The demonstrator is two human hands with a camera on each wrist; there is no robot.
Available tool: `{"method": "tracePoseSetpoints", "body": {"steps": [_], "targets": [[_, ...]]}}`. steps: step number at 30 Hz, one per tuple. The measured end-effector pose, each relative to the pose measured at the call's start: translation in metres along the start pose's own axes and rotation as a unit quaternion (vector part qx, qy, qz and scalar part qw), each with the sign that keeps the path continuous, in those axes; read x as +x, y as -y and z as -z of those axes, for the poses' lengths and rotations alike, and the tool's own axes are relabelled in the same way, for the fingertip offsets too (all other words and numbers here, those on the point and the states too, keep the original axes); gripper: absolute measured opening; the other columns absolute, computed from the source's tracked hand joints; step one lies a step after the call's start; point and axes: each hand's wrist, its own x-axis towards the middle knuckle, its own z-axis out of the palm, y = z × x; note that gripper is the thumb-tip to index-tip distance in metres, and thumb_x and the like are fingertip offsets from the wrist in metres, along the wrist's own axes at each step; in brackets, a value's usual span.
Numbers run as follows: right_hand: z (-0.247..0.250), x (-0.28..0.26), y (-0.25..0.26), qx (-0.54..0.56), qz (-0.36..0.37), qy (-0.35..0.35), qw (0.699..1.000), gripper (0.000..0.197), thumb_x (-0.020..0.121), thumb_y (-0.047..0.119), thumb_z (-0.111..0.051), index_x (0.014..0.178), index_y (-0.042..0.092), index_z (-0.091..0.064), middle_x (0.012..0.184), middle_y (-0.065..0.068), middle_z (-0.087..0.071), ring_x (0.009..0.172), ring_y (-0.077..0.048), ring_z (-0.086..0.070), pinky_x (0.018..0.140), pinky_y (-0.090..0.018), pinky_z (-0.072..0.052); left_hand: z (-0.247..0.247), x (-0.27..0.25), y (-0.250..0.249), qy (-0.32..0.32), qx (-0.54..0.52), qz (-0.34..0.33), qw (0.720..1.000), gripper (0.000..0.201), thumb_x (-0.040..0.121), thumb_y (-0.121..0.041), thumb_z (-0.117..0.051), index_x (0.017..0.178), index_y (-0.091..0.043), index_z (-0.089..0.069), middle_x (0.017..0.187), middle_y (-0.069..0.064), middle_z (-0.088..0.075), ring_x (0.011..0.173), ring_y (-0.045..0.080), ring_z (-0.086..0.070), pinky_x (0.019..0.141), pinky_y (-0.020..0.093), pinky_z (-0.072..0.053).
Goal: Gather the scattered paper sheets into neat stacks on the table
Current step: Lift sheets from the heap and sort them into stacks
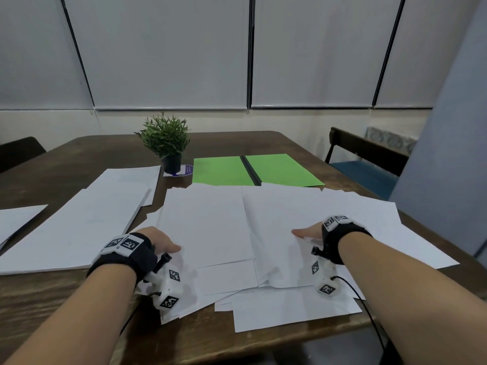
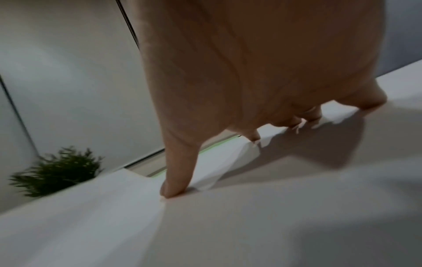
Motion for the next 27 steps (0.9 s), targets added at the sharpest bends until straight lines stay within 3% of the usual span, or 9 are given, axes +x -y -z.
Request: {"method": "tracePoseSetpoints", "body": {"steps": [2,4,6,12,16,18,21,24,27], "targets": [[0.0,-0.012,0.01,-0.026,0.028,-0.003,0.999,0.071,0.074,0.079,-0.05,0.117,0.023,-0.063,0.109,0.001,-0.07,0.073,-0.012,-0.066,0.061,-0.016,-0.044,-0.001,0.001,0.001,-0.004,0.0,0.005,1.0,0.058,0.096,-0.053,-0.042,0.135,-0.01,-0.048,0.14,0.006,-0.049,0.128,0.02,-0.047,0.102,0.022,-0.035],[0.002,-0.018,0.019,-0.061,0.042,-0.017,0.997,0.076,0.071,0.078,-0.057,0.121,0.021,-0.062,0.123,-0.004,-0.064,0.102,-0.02,-0.063,0.083,-0.024,-0.047,-0.002,0.002,0.003,-0.009,0.011,-0.001,1.0,0.057,0.096,-0.052,-0.042,0.135,-0.011,-0.049,0.14,0.006,-0.049,0.128,0.02,-0.047,0.102,0.022,-0.035],[0.007,-0.02,0.023,-0.069,0.041,-0.025,0.996,0.077,0.068,0.076,-0.064,0.119,0.018,-0.063,0.122,-0.006,-0.064,0.108,-0.024,-0.06,0.092,-0.029,-0.047,-0.002,0.002,0.004,-0.005,0.023,-0.001,1.0,0.057,0.096,-0.052,-0.042,0.135,-0.011,-0.049,0.14,0.006,-0.049,0.128,0.02,-0.046,0.102,0.022,-0.035],[0.005,-0.002,0.016,-0.043,0.032,-0.003,0.999,0.068,0.051,0.082,-0.068,0.078,0.02,-0.066,0.091,0.001,-0.074,0.09,-0.02,-0.069,0.09,-0.034,-0.054,-0.001,0.001,0.002,0.013,0.03,0.009,0.999,0.059,0.095,-0.052,-0.045,0.135,-0.009,-0.048,0.139,0.008,-0.049,0.128,0.021,-0.047,0.103,0.024,-0.036],[0.006,-0.014,0.017,0.03,0.016,0.067,0.997,0.06,0.07,0.071,-0.067,0.095,0.016,-0.061,0.056,0.006,-0.061,0.049,-0.009,-0.06,0.052,-0.015,-0.047,-0.001,0.003,0.002,0.008,0.007,0.019,1.0,0.059,0.094,-0.053,-0.045,0.135,-0.01,-0.048,0.138,0.007,-0.05,0.127,0.021,-0.048,0.102,0.023,-0.036],[0.004,-0.02,0.027,0.011,0.032,0.047,0.998,0.064,0.073,0.073,-0.062,0.105,0.018,-0.065,0.056,0.007,-0.054,0.051,-0.011,-0.053,0.059,-0.018,-0.044,-0.001,0.003,0.001,0.005,-0.012,0.024,1.0,0.058,0.094,-0.053,-0.045,0.134,-0.01,-0.049,0.138,0.007,-0.051,0.127,0.02,-0.048,0.102,0.023,-0.036],[-0.004,-0.024,0.046,-0.015,0.075,0.03,0.997,0.063,0.059,0.076,-0.069,0.094,0.023,-0.069,0.054,0.008,-0.062,0.053,-0.012,-0.06,0.059,-0.021,-0.044,-0.001,0.004,0.0,0.011,-0.017,0.028,0.999,0.057,0.095,-0.052,-0.043,0.133,-0.011,-0.05,0.138,0.006,-0.051,0.127,0.02,-0.048,0.101,0.023,-0.036],[-0.005,-0.022,0.064,-0.049,0.12,0.025,0.991,0.071,0.049,0.078,-0.071,0.093,0.023,-0.063,0.086,0.002,-0.07,0.077,-0.02,-0.064,0.072,-0.028,-0.048,-0.002,0.003,-0.001,-0.001,-0.02,0.031,0.999,0.056,0.096,-0.052,-0.042,0.134,-0.012,-0.05,0.139,0.007,-0.05,0.127,0.02,-0.047,0.102,0.023,-0.035],[0.004,-0.019,0.061,-0.042,0.121,-0.006,0.992,0.095,0.045,0.083,-0.067,0.118,0.022,-0.06,0.122,-0.005,-0.064,0.106,-0.029,-0.059,0.089,-0.038,-0.046,-0.007,0.014,0.004,0.003,-0.089,0.049,0.995,0.053,0.1,-0.045,-0.037,0.137,-0.009,-0.047,0.143,0.01,-0.046,0.131,0.024,-0.044,0.104,0.027,-0.034]]}}
